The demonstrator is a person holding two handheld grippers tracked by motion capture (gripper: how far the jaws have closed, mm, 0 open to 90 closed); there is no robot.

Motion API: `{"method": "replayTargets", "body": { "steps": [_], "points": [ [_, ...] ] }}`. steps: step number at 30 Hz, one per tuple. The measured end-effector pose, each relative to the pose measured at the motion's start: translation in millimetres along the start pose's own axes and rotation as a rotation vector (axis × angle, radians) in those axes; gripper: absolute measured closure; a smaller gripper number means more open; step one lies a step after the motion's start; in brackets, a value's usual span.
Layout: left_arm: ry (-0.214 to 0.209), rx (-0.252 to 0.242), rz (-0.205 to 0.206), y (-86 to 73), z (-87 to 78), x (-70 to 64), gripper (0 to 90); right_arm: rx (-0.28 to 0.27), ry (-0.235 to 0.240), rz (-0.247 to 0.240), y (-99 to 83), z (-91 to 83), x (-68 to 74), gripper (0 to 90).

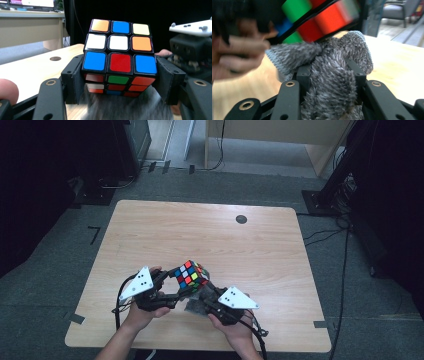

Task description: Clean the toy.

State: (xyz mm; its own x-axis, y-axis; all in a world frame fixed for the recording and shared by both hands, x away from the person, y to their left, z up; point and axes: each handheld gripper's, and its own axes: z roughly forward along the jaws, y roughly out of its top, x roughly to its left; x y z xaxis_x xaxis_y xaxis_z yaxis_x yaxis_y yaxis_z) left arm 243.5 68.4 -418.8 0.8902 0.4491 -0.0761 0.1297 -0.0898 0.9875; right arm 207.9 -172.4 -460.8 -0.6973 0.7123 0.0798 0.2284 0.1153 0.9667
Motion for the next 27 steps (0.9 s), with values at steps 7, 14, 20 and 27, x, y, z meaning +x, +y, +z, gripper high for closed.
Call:
{"method": "replayTargets", "body": {
  "steps": [7,14,20,27],
  "points": [
    [0.007,0.000,0.010,4.7,-6.0,-0.7,34.1,-0.051,-0.049,-0.003,11.5,-10.3,-10.0,63.1],
    [-0.011,-0.009,-0.051,2.2,-4.2,4.6,34.1,-0.009,0.026,-0.028,3.1,3.1,10.4,63.0],
    [-0.020,-0.006,-0.066,3.4,-2.9,3.4,34.1,0.026,0.097,-0.077,-1.1,12.8,27.2,62.7],
    [0.000,-0.005,-0.060,3.8,-5.6,6.4,34.1,-0.074,-0.076,0.057,11.7,-12.7,-18.4,63.2]
  ]
}}
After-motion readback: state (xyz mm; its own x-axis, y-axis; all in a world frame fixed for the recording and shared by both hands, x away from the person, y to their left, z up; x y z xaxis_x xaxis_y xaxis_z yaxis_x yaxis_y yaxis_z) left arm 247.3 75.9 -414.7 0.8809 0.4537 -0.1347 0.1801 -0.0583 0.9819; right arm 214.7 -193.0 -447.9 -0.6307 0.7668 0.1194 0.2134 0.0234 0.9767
